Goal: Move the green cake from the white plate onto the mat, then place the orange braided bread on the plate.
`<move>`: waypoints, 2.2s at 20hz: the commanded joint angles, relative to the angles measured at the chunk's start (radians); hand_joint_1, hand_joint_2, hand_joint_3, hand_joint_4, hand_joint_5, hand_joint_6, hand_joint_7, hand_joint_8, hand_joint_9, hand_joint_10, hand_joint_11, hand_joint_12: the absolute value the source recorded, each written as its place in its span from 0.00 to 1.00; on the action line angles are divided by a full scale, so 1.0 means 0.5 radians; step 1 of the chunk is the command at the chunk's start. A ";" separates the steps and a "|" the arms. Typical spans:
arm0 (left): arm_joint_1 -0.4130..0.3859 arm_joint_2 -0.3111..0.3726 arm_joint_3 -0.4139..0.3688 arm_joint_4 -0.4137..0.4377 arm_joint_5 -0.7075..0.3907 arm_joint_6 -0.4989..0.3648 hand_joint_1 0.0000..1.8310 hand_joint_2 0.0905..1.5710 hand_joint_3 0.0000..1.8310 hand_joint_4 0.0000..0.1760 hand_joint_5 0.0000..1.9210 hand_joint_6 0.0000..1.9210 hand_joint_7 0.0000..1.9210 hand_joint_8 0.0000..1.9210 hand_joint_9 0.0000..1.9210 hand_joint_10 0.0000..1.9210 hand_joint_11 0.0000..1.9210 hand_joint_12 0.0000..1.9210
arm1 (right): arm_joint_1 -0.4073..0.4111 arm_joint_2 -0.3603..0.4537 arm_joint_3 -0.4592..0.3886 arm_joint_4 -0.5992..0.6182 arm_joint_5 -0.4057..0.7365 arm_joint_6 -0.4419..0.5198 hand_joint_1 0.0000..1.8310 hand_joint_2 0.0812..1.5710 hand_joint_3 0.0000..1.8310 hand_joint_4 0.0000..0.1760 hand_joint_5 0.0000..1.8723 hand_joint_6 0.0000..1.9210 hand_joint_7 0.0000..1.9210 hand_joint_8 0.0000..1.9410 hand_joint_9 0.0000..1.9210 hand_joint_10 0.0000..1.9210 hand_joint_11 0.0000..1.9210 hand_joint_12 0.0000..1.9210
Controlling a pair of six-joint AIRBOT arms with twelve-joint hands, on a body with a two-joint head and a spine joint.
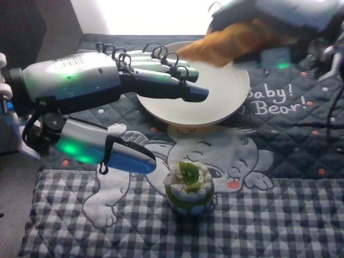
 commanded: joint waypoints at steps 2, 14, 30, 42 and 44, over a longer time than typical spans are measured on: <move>-0.023 -0.011 0.000 -0.082 -0.198 -0.011 0.33 0.73 0.00 0.62 0.26 0.00 0.18 0.00 0.13 0.00 0.03 0.26 | 0.049 -0.004 0.061 0.106 0.154 -0.003 0.64 0.72 0.00 0.00 0.48 0.56 0.56 0.66 0.71 0.62 0.66 0.79; -0.041 -0.122 0.021 -0.062 -0.290 -0.063 0.42 0.58 0.00 0.76 0.26 0.00 0.19 0.00 0.11 0.00 0.05 0.05 | 0.083 -0.306 0.300 0.259 0.136 -0.002 0.74 0.70 0.00 0.00 0.42 0.53 0.51 0.52 0.59 0.56 0.48 0.70; -0.006 -0.132 0.031 -0.097 -0.304 -0.104 0.41 0.58 0.00 0.44 0.24 0.00 0.20 0.00 0.14 0.00 0.10 0.05 | 0.085 -0.297 0.206 0.171 0.209 -0.002 0.42 0.57 0.00 0.44 0.11 0.00 0.34 0.00 0.40 0.04 0.12 0.67; 0.014 -0.033 0.007 -0.203 -0.285 -0.051 0.47 0.56 0.00 0.48 0.25 0.00 0.20 0.00 0.13 0.00 0.11 0.05 | 0.084 0.113 -0.152 -0.124 0.304 -0.002 0.41 0.54 0.00 0.23 0.10 0.00 0.22 0.00 0.24 0.00 0.05 0.42; 0.052 0.014 -0.018 -0.316 -0.304 0.045 0.47 0.56 0.00 0.42 0.24 0.00 0.18 0.00 0.12 0.00 0.10 0.04 | 0.084 0.174 -0.180 -0.083 0.360 -0.002 0.41 0.55 0.00 0.09 0.10 0.00 0.20 0.01 0.23 0.00 0.09 0.34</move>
